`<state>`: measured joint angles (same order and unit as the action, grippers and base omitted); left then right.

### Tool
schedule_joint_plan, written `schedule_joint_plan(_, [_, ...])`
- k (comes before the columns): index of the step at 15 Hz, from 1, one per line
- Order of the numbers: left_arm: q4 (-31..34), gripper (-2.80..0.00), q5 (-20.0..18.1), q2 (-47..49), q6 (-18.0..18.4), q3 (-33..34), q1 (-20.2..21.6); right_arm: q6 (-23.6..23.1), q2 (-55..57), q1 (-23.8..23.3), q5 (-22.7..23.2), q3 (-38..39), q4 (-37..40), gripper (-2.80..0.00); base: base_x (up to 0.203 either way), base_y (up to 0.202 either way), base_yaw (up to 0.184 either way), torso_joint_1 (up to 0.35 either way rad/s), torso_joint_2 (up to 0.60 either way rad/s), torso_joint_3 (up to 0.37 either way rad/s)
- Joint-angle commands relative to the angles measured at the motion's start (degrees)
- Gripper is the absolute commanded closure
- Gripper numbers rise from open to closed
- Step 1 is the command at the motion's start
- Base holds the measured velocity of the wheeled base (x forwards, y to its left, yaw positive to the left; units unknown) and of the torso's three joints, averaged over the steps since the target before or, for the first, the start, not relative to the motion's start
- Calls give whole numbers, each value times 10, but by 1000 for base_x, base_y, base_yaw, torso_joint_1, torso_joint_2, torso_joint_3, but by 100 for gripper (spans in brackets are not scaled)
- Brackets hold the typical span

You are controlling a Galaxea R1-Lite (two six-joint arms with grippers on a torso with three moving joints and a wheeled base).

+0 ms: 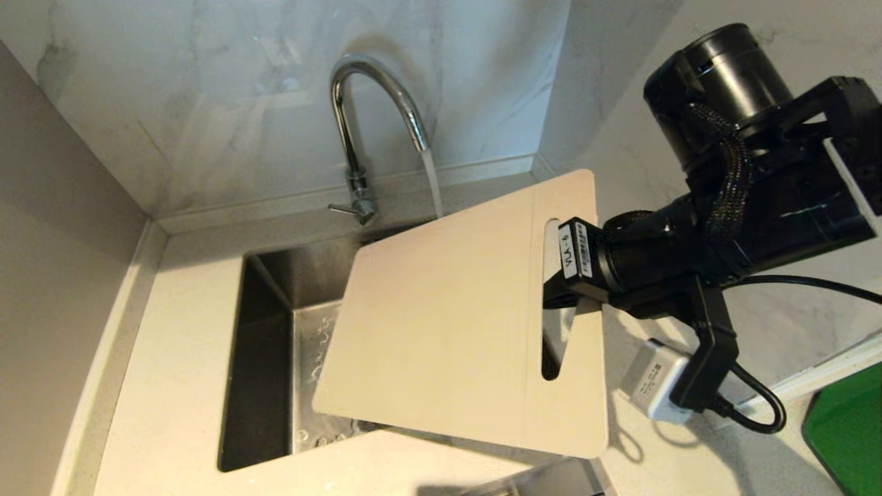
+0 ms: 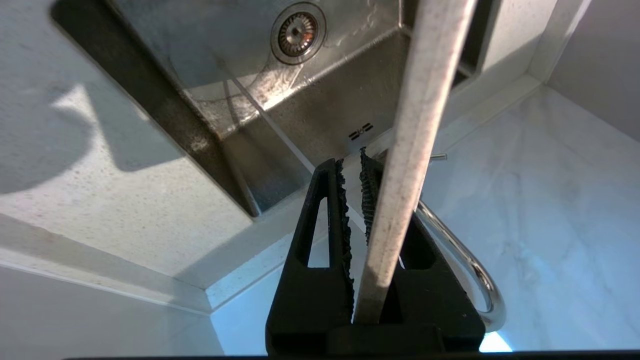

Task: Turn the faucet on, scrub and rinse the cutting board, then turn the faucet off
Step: Pick up the cutting board, then scrub the cutting board underwater

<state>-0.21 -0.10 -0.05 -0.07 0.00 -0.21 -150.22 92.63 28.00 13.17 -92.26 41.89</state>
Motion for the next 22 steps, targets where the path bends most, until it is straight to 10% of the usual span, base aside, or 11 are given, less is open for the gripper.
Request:
schedule_joint_plan(1, [0,0,0,0,0,1,0,-9,39,0,0,-40,9,0,0,0,0,0,0,0])
schedule_joint_plan(6, [0,0,0,0,0,1,0,-42,138,0,5,-203,95,0,0,0,0,0,0,0])
schedule_joint_plan(22, [0,0,0,0,0,1,0,-70,220,-1,32,-212,60,0,0,0,0,0,0,0])
